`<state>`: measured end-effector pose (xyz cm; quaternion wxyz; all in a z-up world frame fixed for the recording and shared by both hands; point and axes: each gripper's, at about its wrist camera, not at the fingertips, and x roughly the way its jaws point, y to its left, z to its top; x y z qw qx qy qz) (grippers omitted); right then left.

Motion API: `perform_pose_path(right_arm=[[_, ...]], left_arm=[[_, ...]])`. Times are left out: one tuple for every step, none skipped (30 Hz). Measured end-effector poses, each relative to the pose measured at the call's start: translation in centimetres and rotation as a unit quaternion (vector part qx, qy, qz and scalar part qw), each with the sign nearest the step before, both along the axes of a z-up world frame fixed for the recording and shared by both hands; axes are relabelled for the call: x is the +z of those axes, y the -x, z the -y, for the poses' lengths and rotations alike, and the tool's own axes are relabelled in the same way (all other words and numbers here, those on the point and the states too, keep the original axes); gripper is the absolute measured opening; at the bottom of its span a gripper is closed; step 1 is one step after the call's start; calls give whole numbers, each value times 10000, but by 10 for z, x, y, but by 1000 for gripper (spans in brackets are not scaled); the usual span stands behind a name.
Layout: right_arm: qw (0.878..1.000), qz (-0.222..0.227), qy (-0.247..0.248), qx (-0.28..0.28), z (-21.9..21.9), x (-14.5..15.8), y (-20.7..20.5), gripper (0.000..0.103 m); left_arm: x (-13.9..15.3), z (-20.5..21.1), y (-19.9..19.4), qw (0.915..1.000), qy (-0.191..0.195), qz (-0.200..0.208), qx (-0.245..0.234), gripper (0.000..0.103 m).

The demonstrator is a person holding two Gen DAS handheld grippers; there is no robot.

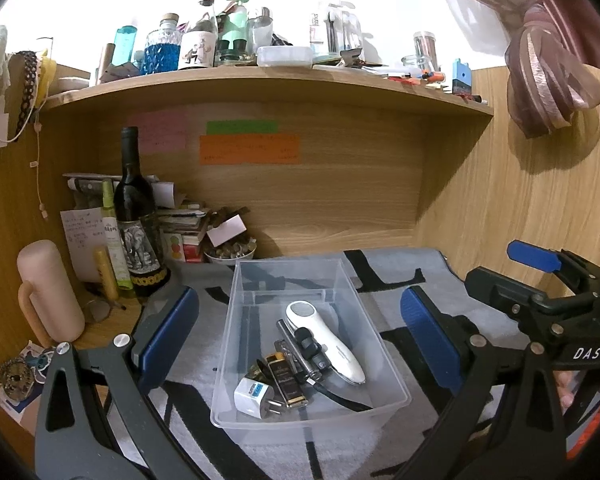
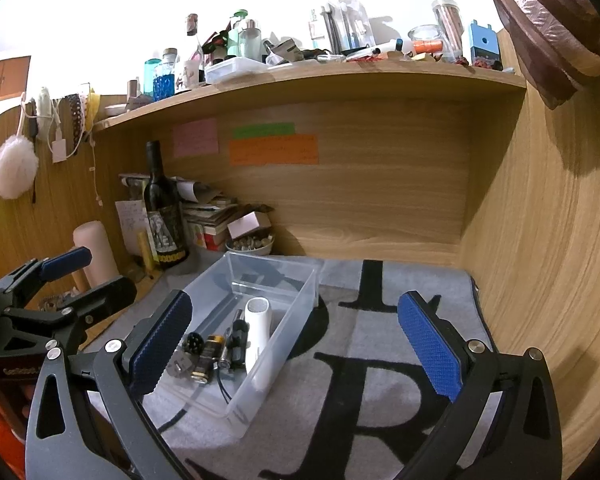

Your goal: Organize rigid objects

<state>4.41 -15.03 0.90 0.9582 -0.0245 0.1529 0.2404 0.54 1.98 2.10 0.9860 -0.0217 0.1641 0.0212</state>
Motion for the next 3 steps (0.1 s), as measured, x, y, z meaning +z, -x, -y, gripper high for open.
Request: perform_pose_path(right_arm=[[10000,-8,0,-1,-1,-1,0,103],[10000,-15,-1,7,-1,-1,-1,103],[10000,-23,-3,20,-1,-2,-1,103]], left_arm=[[0,0,0,10000,8,-3,1,102],[0,0,0,10000,2,4,3,102],[0,0,0,10000,-3,4,-13,102]])
